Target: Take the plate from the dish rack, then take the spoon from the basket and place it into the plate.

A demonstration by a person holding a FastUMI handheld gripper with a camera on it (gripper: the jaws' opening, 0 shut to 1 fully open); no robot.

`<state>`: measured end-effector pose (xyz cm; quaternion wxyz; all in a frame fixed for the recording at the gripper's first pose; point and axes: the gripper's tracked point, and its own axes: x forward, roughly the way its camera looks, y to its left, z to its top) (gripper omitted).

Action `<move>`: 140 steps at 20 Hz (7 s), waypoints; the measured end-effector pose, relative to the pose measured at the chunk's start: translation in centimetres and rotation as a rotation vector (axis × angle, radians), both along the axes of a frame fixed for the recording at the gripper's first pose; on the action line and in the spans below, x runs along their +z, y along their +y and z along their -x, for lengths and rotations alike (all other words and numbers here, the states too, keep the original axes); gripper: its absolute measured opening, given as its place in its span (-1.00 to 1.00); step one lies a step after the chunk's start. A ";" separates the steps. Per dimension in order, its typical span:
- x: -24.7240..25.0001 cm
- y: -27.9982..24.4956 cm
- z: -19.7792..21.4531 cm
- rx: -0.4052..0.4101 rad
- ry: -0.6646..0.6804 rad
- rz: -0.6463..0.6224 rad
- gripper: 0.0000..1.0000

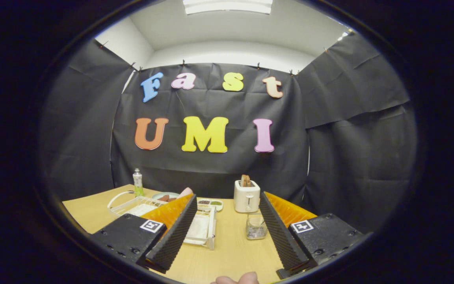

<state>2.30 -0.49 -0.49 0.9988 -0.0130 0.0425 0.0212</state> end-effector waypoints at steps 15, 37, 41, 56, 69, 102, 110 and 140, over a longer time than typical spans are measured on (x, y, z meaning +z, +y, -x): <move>3.4 8.1 -12.6 0.259 0.368 0.021 1.00; -12.8 17.0 -23.4 0.166 1.158 -0.110 0.49; -14.1 17.7 -23.2 0.106 1.217 -0.136 -0.04; -6.9 15.4 -20.2 0.087 1.095 -0.124 -0.30; -15.5 12.4 -2.9 0.187 1.133 -0.377 -0.31; -14.7 1.7 -3.6 0.139 0.569 -0.200 0.58; -9.8 -8.4 -5.4 -0.028 0.211 0.002 0.61; -14.9 -12.2 -22.8 0.085 0.358 -0.248 -0.80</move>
